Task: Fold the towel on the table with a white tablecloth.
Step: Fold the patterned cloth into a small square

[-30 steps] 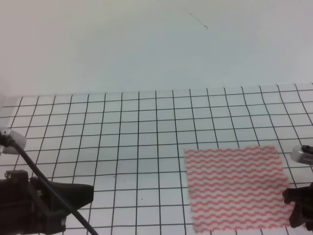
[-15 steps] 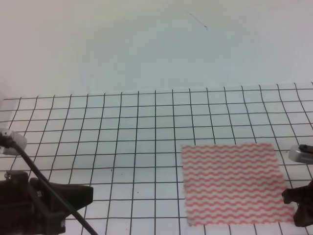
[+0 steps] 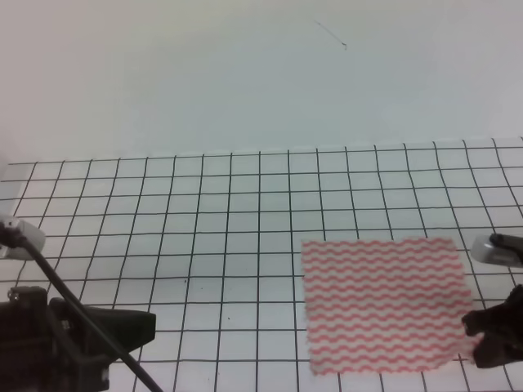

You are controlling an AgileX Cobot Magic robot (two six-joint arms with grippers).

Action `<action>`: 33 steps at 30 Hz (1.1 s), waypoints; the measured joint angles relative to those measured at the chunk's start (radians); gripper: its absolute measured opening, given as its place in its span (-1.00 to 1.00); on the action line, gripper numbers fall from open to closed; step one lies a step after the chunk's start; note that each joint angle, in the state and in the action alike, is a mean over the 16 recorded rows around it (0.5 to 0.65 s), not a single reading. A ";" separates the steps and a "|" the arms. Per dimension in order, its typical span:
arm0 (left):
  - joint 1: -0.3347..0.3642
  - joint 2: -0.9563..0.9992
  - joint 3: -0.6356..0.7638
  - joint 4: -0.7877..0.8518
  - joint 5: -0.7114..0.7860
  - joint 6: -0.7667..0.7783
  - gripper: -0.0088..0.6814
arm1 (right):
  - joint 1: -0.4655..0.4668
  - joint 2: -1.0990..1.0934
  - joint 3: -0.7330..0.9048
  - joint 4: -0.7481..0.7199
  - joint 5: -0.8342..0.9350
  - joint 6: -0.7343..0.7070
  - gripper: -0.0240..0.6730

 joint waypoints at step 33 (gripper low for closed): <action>0.000 0.136 -0.009 -0.026 -0.051 0.074 -0.65 | 0.001 -0.031 -0.226 0.041 0.124 -0.237 -0.69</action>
